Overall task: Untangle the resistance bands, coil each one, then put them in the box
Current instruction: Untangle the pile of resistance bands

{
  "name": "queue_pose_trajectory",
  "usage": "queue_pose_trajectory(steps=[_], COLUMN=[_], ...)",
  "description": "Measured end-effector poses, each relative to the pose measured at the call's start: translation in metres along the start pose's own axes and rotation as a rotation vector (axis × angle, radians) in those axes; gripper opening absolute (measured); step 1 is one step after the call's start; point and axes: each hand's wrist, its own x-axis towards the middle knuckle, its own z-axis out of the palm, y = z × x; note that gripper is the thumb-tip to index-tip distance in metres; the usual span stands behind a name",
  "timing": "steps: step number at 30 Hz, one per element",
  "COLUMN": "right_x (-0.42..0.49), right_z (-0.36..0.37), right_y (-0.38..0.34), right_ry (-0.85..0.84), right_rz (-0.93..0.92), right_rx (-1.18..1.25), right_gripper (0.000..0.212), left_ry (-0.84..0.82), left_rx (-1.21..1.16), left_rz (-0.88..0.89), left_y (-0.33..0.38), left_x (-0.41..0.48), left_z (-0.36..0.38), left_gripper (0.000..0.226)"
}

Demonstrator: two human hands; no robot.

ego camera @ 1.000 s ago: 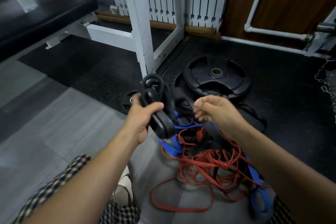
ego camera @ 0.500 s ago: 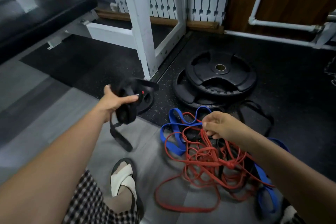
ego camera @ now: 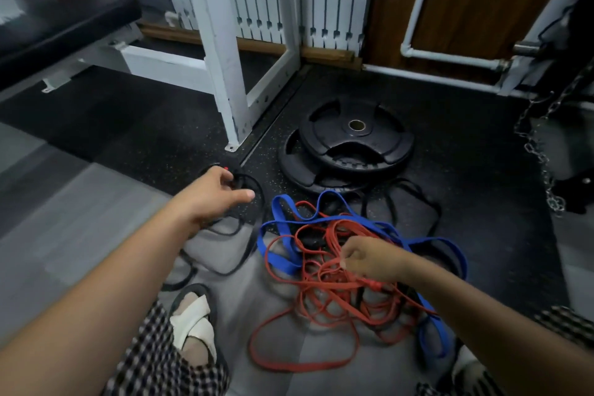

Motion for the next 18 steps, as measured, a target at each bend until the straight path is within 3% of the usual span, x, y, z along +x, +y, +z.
queue_pose_trajectory(steps=[5,7,9,13,18], right_x=[-0.009,-0.009,0.004,0.042,0.097], right_z=[0.009,0.004,-0.005,-0.019,-0.01], right_y=[0.069,0.099,0.13,0.169,0.203], right_ry=[-0.087,-0.129,-0.098,0.085,0.169], right_rz=[0.192,0.286,0.368,0.45,0.412], right_rx=[-0.156,-0.184,-0.241,-0.184,-0.135], right_gripper=[0.02,0.027,0.028,0.029,0.021], left_ry=[-0.186,-0.207,-0.204,-0.265,-0.275], left_rx=[0.369,0.658,0.801,0.802,0.772], left_rz=[0.123,0.142,0.156,0.158,0.153], left_y=[0.003,0.006,0.012,0.016,0.016], left_x=[-0.004,0.003,0.01,0.026,0.053], left_z=[0.055,0.073,0.087,0.113,0.128], left_gripper=[0.061,0.064,0.062,0.064,0.07])
